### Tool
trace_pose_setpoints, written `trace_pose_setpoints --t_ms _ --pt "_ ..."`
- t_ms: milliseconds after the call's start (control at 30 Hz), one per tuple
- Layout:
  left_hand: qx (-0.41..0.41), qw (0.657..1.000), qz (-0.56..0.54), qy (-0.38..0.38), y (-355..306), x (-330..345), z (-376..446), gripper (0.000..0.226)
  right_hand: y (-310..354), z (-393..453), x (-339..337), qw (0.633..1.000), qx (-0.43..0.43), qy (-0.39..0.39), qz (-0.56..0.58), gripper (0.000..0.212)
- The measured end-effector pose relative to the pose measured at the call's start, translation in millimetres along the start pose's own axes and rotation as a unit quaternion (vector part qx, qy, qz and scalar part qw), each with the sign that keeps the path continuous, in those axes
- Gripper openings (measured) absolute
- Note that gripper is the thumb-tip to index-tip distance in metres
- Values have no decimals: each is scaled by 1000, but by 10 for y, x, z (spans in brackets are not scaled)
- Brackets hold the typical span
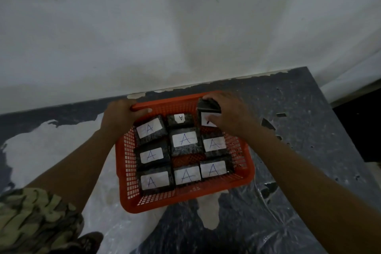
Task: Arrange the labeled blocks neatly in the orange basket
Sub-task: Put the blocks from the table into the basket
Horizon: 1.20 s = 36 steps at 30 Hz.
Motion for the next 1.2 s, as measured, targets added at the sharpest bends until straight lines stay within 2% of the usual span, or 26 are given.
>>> trace_pose_setpoints --t_ms 100,200,333,533,600,700,733,867,967,1200 --pt "3 1000 -3 1 29 10 1 41 -34 69 204 997 -13 75 -28 46" --pt "9 1000 -9 -2 45 15 5 43 -32 111 325 995 -32 94 -33 48" --pt "22 1000 -9 -2 22 9 11 36 -49 138 316 999 -28 32 -35 49" --pt "22 1000 4 -6 15 7 9 45 101 -30 271 992 -39 -74 -92 46" --pt "19 1000 3 -10 15 1 6 49 114 -91 310 991 -48 -69 -108 58" --pt "22 1000 -1 -12 8 -8 4 53 66 -132 448 984 -67 6 -163 95" --pt "22 1000 -2 -11 11 -3 3 53 55 -131 484 980 -69 25 -185 100" --pt "13 1000 2 -9 39 13 10 53 63 -125 487 968 -78 -1 -240 90" --pt "10 1000 6 -7 45 10 19 59 27 -122 483 975 -71 4 -211 93" --pt "9 1000 4 1 58 35 11 50 41 -105 506 983 -37 35 -178 86"
Point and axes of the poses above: each hand's wrist, its own z-axis towards the middle knuckle, its own x-axis out of the palm, y = z × x, the point moved 8 cm from there along z, towards the middle knuckle, and after that the axes turned 11 degrees about -z, right-handed, at the moved point
